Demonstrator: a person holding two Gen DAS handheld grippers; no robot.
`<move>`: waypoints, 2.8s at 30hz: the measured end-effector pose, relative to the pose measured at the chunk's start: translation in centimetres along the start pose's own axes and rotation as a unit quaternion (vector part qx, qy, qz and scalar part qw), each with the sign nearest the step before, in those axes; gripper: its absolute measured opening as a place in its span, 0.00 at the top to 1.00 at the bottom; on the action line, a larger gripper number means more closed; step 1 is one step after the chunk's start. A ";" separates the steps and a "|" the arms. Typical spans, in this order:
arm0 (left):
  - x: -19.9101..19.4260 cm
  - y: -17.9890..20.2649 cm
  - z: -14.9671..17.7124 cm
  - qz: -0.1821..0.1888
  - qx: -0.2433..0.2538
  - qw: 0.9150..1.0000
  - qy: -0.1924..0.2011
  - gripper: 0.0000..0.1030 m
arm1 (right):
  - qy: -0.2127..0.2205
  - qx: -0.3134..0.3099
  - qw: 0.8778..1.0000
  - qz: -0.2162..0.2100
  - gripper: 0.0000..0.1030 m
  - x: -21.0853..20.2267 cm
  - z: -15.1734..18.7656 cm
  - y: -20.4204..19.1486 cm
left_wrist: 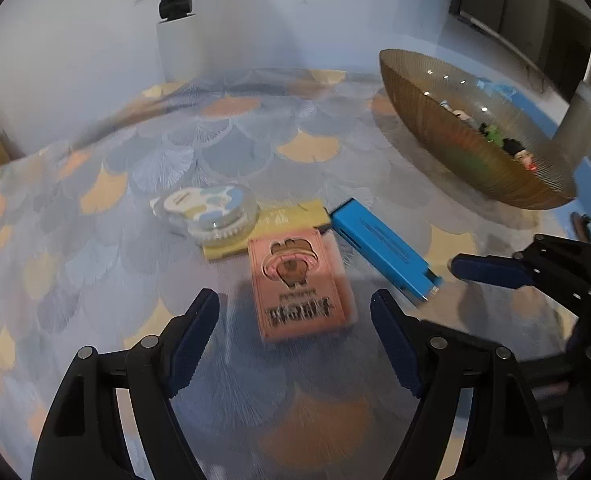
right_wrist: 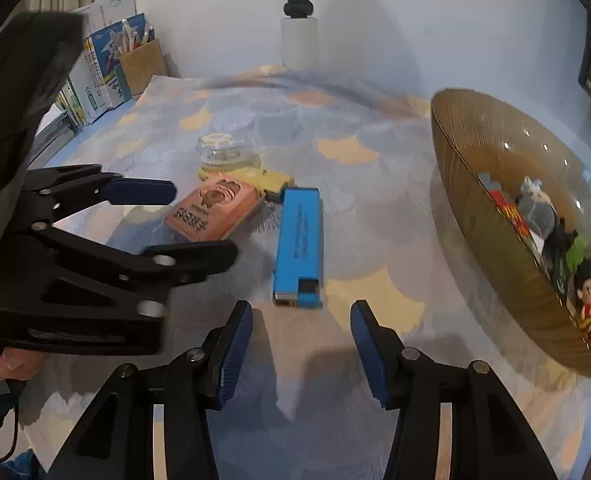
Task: Organize rigid objects
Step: 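Grasp the pink box with the left gripper while the right grasps the blue lighter, then carry the pink box and blue lighter over the amber bowl and release both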
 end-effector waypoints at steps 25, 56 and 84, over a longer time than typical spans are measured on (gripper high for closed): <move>-3.2 -1.2 3.9 -0.028 -0.033 0.999 0.025 0.63 | -0.001 -0.028 0.999 0.015 0.75 -2.7 4.4 -1.9; -3.2 -1.5 4.7 -0.054 -0.037 0.997 0.040 0.63 | -0.029 -0.015 0.999 0.026 0.77 -3.8 5.6 -2.1; -10.8 4.2 -7.0 -0.006 -0.024 0.989 0.146 0.63 | 0.124 0.030 0.981 0.145 0.77 -18.5 -0.4 6.7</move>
Point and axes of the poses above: each gripper's, at about its wrist camera, not at the fingertips, and x roughly the way its jaws point, y to its right, z to its underside, the point moved 2 cm from there along x, roughly the way its jaws point, and after that the axes turned 11 degrees about -z, right-handed, at the moved point
